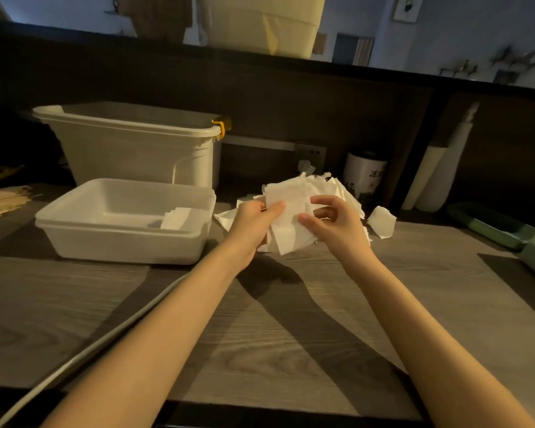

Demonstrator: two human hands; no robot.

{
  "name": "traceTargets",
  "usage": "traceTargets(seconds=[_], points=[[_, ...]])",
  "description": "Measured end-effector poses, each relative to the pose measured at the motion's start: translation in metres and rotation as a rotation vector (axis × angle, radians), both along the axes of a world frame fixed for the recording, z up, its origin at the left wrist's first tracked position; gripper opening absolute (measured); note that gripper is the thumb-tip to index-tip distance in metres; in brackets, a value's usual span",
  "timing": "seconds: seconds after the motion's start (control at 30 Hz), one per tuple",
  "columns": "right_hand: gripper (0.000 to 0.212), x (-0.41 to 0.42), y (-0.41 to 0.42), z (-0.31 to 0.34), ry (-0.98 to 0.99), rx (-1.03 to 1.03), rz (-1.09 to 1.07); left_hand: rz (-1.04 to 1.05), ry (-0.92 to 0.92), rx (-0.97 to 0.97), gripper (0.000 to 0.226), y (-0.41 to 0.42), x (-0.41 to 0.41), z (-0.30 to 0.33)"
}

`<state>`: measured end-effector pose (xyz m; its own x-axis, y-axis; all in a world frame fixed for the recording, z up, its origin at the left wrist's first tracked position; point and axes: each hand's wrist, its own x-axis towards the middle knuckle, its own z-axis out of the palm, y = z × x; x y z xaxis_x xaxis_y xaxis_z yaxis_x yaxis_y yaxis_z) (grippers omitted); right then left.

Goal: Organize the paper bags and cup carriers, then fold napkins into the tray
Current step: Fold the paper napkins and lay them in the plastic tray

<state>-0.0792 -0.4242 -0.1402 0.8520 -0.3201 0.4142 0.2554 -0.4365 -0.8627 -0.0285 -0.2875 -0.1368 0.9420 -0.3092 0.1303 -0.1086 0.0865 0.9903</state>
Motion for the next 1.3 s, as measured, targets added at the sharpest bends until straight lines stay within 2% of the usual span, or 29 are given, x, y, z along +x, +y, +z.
traceTargets(seconds=[0.1,0.2,0.33,0.47,0.63,0.8,0.97,1.07,1.23,1.3], points=[[0.029,0.006,0.003,0.004,-0.009,0.022,-0.016,-0.019,-0.047,0.065,0.033,-0.003,0.004,0.007],[0.023,0.015,0.004,0.015,-0.029,0.035,-0.011,-0.065,-0.042,0.026,0.035,-0.004,0.008,0.016],[0.023,0.025,0.007,0.017,-0.033,0.150,-0.037,-0.117,0.127,-0.125,0.040,-0.006,0.015,0.016],[0.031,0.026,0.009,0.005,-0.008,0.136,-0.061,-0.111,0.266,-0.193,0.055,-0.008,0.019,0.004],[0.028,0.025,0.008,-0.005,-0.018,0.132,-0.073,-0.082,0.283,-0.250,0.030,-0.004,0.017,-0.005],[0.034,0.018,0.007,-0.001,-0.073,0.156,-0.126,0.004,0.279,-0.231,0.039,0.000,0.020,-0.013],[0.035,0.013,0.013,0.008,-0.129,0.368,-0.006,0.024,0.314,-0.267,0.031,0.001,0.019,-0.014],[0.039,0.013,0.023,0.004,-0.091,0.270,0.032,-0.027,0.343,-0.308,0.025,-0.001,0.015,-0.012],[0.046,0.015,0.026,-0.006,-0.044,0.224,-0.049,-0.075,0.337,-0.284,0.047,0.000,0.017,-0.009],[0.046,0.015,0.028,-0.007,-0.036,0.243,-0.053,-0.093,0.330,-0.278,0.043,0.000,0.015,-0.008]])
